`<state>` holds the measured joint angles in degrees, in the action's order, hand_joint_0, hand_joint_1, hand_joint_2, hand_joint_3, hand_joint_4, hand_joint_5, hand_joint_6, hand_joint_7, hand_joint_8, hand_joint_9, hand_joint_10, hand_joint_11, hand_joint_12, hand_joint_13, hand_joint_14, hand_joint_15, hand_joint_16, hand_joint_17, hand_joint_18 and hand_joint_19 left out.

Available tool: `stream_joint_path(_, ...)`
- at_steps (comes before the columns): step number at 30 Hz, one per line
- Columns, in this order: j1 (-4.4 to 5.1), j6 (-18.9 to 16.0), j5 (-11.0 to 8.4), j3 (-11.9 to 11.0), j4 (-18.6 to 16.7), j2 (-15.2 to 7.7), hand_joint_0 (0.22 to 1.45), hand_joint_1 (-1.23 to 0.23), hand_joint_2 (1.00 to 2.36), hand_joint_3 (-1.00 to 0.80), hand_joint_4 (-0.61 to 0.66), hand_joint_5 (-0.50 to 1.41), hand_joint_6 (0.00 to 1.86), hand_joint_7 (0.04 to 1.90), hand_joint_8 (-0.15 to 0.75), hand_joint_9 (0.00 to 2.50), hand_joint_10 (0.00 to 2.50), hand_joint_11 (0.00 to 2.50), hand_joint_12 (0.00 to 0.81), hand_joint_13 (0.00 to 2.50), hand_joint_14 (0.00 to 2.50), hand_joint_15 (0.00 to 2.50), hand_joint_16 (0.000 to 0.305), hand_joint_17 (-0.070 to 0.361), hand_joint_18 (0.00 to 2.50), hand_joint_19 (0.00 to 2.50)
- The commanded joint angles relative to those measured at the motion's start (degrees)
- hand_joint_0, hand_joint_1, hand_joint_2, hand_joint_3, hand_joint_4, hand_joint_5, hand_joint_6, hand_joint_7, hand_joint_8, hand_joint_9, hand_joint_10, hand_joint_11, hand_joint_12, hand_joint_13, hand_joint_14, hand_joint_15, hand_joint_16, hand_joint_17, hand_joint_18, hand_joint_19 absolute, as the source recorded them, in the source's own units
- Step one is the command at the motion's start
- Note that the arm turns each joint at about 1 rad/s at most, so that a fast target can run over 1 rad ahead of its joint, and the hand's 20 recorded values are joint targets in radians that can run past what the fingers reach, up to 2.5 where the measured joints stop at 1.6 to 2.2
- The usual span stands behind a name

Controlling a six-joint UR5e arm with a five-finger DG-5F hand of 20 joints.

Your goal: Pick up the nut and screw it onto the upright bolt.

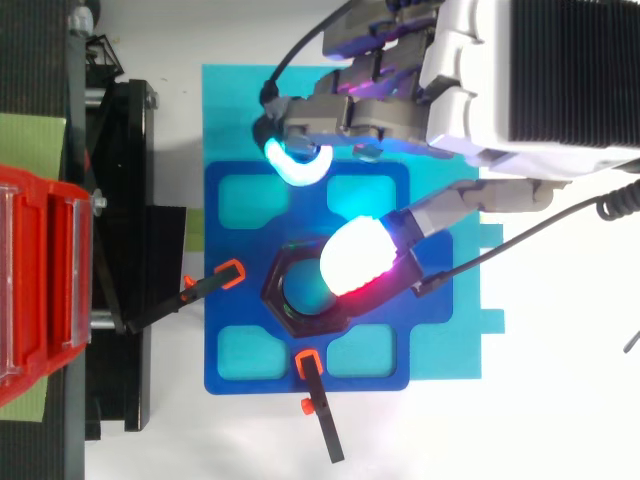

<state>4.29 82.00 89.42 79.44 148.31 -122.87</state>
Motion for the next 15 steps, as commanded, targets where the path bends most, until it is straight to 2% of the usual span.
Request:
stream_joint_path(1, -0.25, 0.00, 0.67, -0.51, -0.56, 0.00, 0.53, -0.28, 1.00, -0.50, 0.11, -0.09, 0.50, 0.84, 0.182, 1.22, 0.00, 0.12, 0.160, 0.90, 0.00, 0.00, 0.019, 0.042, 0.70, 0.27)
stream_joint_path(3, -0.25, 0.09, 1.02, -0.51, -1.44, 0.00, 0.52, -0.25, 1.00, -0.50, 0.10, -0.11, 0.50, 0.73, 0.186, 1.07, 0.00, 0.00, 0.169, 0.82, 0.00, 0.00, 0.023, 0.051, 0.63, 0.27)
stream_joint_path(6, 0.19, 0.18, 1.46, -0.51, -4.34, 0.00, 0.50, -0.22, 1.00, -0.50, 0.10, -0.12, 0.50, 0.64, 0.191, 0.92, 0.00, 0.00, 0.179, 0.71, 0.00, 0.00, 0.025, 0.057, 0.54, 0.23)
stream_joint_path(8, 0.37, 0.18, 1.46, -0.51, -4.61, -0.09, 0.50, -0.21, 1.00, -0.50, 0.10, -0.13, 0.50, 0.61, 0.182, 0.83, 0.00, 0.00, 0.182, 0.62, 0.00, 0.00, 0.025, 0.056, 0.43, 0.16)
stream_joint_path(9, 0.54, 0.18, 1.46, -0.51, -4.69, -0.09, 0.49, -0.20, 1.00, -0.50, 0.10, -0.13, 0.50, 0.59, 0.176, 0.75, 0.00, 0.00, 0.198, 0.52, 0.00, 0.00, 0.025, 0.055, 0.26, 0.02)
stream_joint_path(13, 1.25, 0.09, 1.11, -0.51, -4.69, -0.53, 0.49, -0.17, 1.00, -0.50, 0.10, -0.14, 0.50, 0.58, 0.166, 0.63, 0.00, 0.00, 0.214, 0.40, 0.00, 0.00, 0.025, 0.056, 0.08, 0.00)
stream_joint_path(15, 1.95, -0.61, 0.14, -0.51, -4.52, -1.06, 0.48, -0.16, 1.00, -0.50, 0.10, -0.14, 0.50, 0.58, 0.167, 0.61, 0.00, 0.00, 0.218, 0.38, 0.00, 0.00, 0.026, 0.058, 0.04, 0.00)
